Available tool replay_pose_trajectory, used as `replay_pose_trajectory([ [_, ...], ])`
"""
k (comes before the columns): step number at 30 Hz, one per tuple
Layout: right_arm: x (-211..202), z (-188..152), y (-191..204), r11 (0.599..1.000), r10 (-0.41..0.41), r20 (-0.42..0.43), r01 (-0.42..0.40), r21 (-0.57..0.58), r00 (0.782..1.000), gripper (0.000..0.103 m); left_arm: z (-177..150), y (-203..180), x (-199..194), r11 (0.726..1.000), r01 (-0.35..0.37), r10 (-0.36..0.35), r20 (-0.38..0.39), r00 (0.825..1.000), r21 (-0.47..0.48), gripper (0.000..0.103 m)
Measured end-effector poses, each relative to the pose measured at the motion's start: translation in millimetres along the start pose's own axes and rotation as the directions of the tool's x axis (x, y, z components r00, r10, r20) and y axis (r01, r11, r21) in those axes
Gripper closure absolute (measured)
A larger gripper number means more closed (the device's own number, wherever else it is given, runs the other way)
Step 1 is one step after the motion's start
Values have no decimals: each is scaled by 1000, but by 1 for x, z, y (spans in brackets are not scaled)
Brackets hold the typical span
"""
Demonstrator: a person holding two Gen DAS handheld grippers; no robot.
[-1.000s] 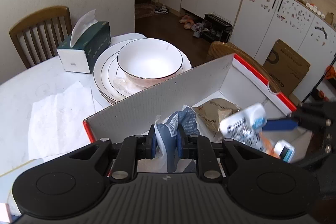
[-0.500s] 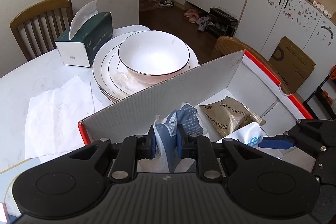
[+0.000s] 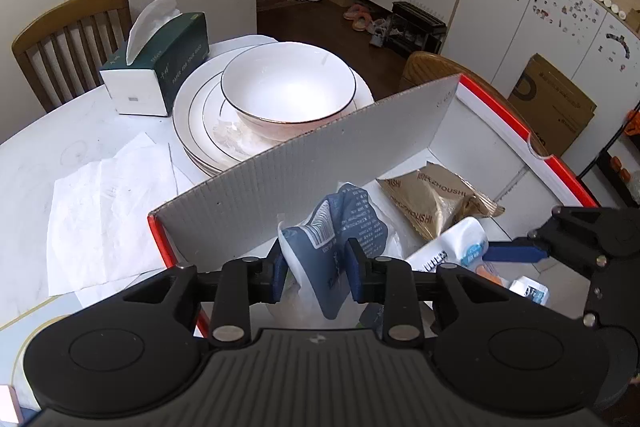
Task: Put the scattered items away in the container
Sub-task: 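Lower both bags into the shoebox and open both tools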
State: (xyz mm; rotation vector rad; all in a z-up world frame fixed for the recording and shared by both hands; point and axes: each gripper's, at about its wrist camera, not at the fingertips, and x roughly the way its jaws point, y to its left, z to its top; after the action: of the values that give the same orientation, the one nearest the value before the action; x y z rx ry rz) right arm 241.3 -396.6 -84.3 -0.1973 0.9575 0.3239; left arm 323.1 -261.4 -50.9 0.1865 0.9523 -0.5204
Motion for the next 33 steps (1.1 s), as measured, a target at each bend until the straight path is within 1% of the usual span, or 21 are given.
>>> replay_pose_trajectory([
  [6,-5,-1,-4,1000,13,9,-13,10,1000,33,-4,-2,-5,1000,-7,7,-8,1000,12,74],
  [7,-6,-1,-5,1000,15,12,-16,14,1000,32,-5,-2,-6,1000,-13,13,-11,1000,16,73],
  [8,-8,-2,-6,1000,18,15,-19,18,1000,30,-5,-2,-7,1000,-19,19,-13,1000,22,70],
  [9,-9,-2,-7,1000,22,18,-22,22,1000,30,-6,-3,-8,999,-24,25,-12,1000,28,57],
  [10,-11,-3,-8,999,26,20,-26,26,999,29,-7,-3,-9,999,-27,27,-7,1000,33,48],
  [11,-12,-3,-9,999,28,22,-29,31,999,29,-7,-4,-11,999,-28,28,0,1000,40,34],
  [12,-14,-3,-10,999,32,25,-33,36,999,28,-8,-4,-13,999,-27,27,5,1000,47,32],
  [15,-20,-4,-14,998,43,33,-44,44,999,25,-9,-7,-19,997,-25,25,7,1000,66,32],
  [17,-22,-3,-15,998,47,42,-49,46,998,22,-10,-9,-23,997,-17,16,13,1000,72,32],
  [23,-31,0,-16,997,58,63,-61,54,996,19,-16,-12,-40,998,22,-25,40,999,66,30],
  [33,-50,2,-10,996,63,92,-68,54,994,18,-28,-16,-72,997,58,-64,106,992,53,30],
])
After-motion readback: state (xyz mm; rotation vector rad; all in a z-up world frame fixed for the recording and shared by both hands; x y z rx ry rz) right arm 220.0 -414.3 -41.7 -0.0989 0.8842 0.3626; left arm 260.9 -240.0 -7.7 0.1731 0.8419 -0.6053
